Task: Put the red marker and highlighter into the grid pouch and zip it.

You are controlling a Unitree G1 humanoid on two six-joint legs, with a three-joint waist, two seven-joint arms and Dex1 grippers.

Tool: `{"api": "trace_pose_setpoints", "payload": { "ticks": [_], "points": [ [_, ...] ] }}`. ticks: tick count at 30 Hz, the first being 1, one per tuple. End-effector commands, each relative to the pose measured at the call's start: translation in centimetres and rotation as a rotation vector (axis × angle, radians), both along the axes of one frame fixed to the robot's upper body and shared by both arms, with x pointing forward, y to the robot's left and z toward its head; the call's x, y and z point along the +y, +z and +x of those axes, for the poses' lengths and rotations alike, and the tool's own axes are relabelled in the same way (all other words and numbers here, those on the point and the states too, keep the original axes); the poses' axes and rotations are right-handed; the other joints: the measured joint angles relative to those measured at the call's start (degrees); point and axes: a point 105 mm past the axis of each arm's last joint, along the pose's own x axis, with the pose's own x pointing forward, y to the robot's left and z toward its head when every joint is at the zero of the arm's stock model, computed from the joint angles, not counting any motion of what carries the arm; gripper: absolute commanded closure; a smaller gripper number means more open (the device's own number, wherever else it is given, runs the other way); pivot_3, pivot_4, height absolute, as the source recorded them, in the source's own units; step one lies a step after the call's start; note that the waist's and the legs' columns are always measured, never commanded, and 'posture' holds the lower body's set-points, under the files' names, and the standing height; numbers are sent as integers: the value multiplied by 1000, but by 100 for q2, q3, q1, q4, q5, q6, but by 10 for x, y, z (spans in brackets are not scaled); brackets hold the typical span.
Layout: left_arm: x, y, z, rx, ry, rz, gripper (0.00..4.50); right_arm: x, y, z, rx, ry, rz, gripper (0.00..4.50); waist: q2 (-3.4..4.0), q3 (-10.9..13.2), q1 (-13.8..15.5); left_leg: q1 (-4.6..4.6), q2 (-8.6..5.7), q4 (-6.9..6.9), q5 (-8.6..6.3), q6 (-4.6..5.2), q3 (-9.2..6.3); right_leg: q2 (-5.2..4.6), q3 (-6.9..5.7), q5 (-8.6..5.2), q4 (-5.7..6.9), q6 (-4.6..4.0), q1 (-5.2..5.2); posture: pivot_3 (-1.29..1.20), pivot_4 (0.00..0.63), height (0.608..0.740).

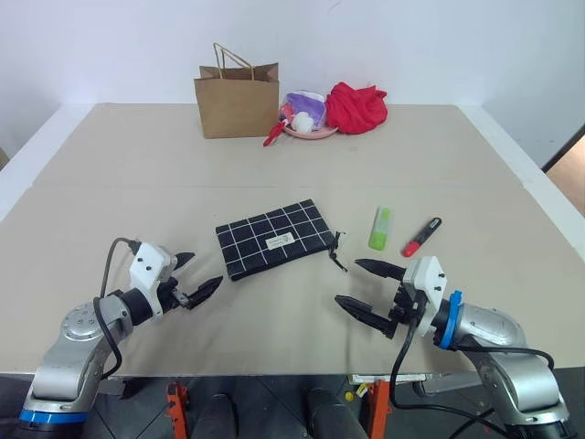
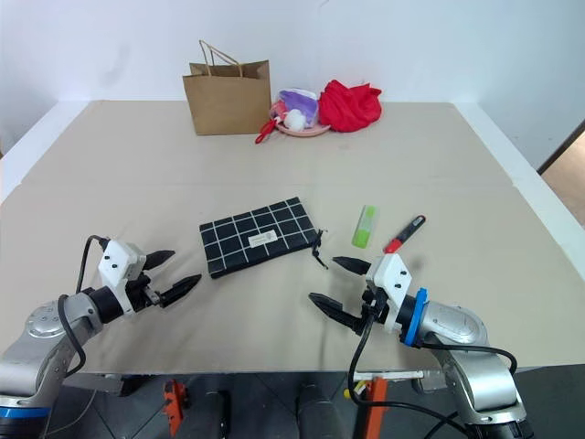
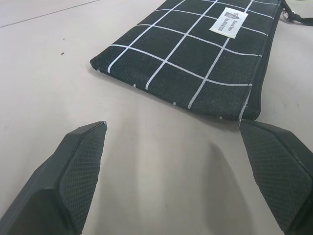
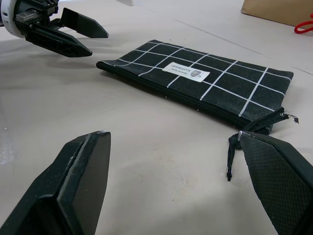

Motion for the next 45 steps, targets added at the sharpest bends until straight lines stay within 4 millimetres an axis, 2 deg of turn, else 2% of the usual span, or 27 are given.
{"api": "trace_pose_setpoints", "payload": {
  "ticks": [1,7,19,22,25,28,31,34,36,39,45],
  "points": [
    [1,12,-1,-66,-15,23,64,-5,11,2,-38,-4,3,0,0,0,0,0,0,0,0,0,0,0,0,0,0,0,0,0,150,740],
    [-6,10,-6,-62,-66,7,64,-4,9,2,-37,-8,6,0,0,0,0,0,0,1,0,0,0,0,0,0,0,0,0,0,150,740],
    [-18,17,-6,-85,-142,33,64,-6,10,2,-41,-42,11,0,0,0,0,0,0,1,0,0,0,0,0,0,0,0,1,0,150,740],
    [-29,18,-13,-115,-227,100,64,-2,17,17,-13,-111,69,0,0,0,-8,1,0,1,0,0,0,0,0,1,0,0,1,0,150,740],
    [-36,21,-14,-127,-255,86,64,11,31,38,-22,-156,127,0,2,1,-23,3,0,2,0,0,1,0,1,6,2,-2,-1,0,150,740],
    [-42,23,-13,-134,-278,86,0,32,42,72,-25,-216,157,1322,3,3,-42,8,1,1,6,7,1,3,1,17,4,-8,-1,0,150,740],
    [-42,24,-11,-137,-276,82,0,48,42,92,9,-250,172,2638,2,2,-42,8,1,1,7,9,-1,4,0,18,5,-8,-1,0,150,740],
    [-43,22,-11,-136,-279,88,0,63,35,108,14,-260,138,4288,3,2,-29,-3,1,-1,7,8,-2,3,0,22,4,21,-2,0,150,740],
    [-45,21,-12,-136,-287,97,0,65,28,118,17,-292,119,4406,3,2,-23,-6,0,-2,3,8,-3,3,-1,21,4,29,-3,0,150,740],
    [-44,22,-12,-139,-277,92,0,54,13,127,44,-381,95,4406,3,3,-7,-10,0,-10,-1,10,-7,3,-5,19,4,21,-6,0,150,740],
    [-42,23,-11,-140,-258,81,0,47,-8,124,73,-416,28,4406,4,3,-10,-9,0,-20,-3,12,-10,3,-9,14,6,15,-10,0,150,740]
  ]
}}
